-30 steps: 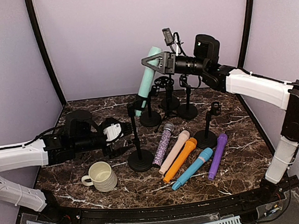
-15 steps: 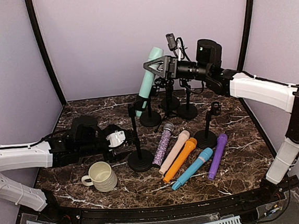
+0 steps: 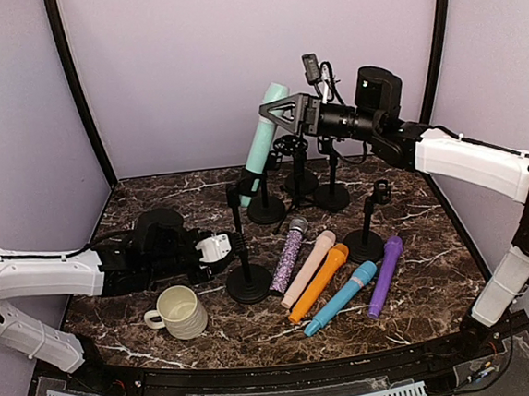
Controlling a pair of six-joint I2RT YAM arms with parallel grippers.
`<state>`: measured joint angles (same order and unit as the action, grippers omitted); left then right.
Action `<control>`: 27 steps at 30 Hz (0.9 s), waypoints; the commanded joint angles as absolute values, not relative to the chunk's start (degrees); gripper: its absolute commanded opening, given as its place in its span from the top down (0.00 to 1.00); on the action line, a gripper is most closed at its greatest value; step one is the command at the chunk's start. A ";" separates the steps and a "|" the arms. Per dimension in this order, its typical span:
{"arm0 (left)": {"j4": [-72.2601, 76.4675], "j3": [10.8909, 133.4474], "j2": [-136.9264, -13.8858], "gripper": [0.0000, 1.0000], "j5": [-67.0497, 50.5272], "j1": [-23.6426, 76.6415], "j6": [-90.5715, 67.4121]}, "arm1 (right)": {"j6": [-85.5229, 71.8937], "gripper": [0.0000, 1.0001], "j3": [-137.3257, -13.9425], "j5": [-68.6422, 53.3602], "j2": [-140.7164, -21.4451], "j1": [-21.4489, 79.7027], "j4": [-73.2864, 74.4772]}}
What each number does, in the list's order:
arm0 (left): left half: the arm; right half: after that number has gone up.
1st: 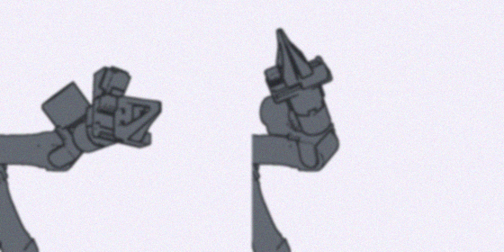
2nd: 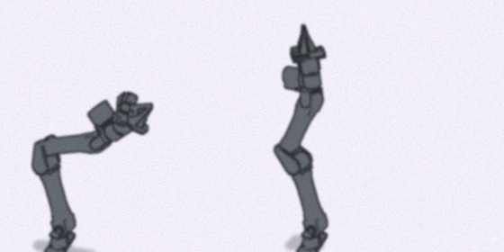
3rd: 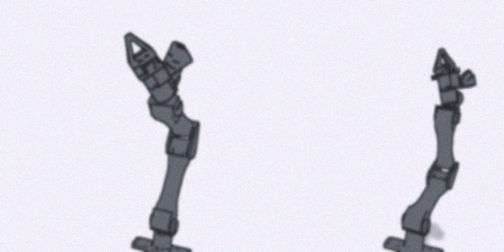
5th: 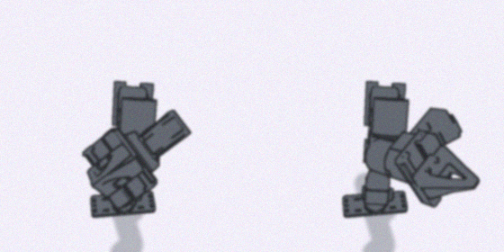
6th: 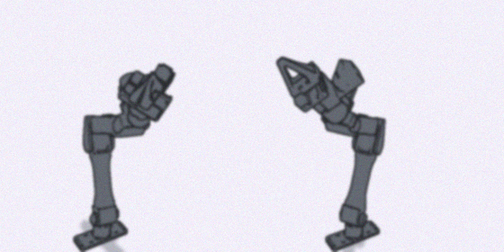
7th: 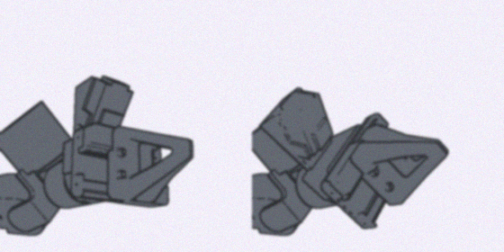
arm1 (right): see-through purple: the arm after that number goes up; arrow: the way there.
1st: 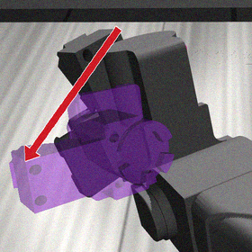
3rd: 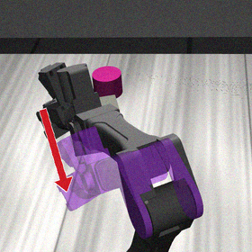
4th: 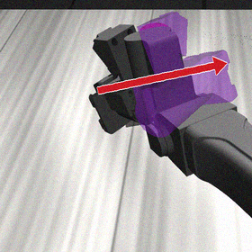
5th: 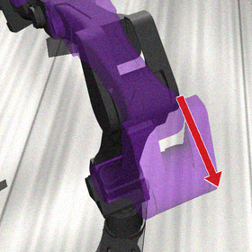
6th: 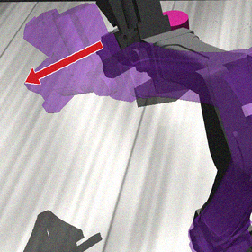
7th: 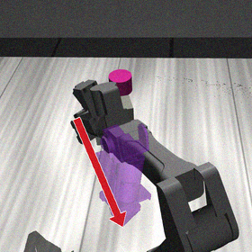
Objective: Remove the microphone from the stand
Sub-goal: Unscrew the knob on the microphone stand.
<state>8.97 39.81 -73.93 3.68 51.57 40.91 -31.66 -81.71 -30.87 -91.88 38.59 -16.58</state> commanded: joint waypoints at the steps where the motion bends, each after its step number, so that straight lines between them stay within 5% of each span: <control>1: 9.76 40.49 -74.47 0.64 4.66 51.80 40.32 | -31.06 0.13 -81.73 -30.53 -90.43 38.67 -18.71; 8: 7.92 40.96 -74.85 0.85 4.06 51.80 38.54 | -31.24 0.14 -81.59 -30.87 -90.45 38.67 -18.98; 27: -4.03 44.73 -75.37 0.94 -14.69 47.75 21.84 | -30.21 0.18 -80.90 -30.04 -90.31 38.74 -18.18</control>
<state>1.58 43.20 -75.09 -4.54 49.30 27.75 -30.96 -81.12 -30.74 -91.88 38.59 -16.62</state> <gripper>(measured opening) 0.147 0.809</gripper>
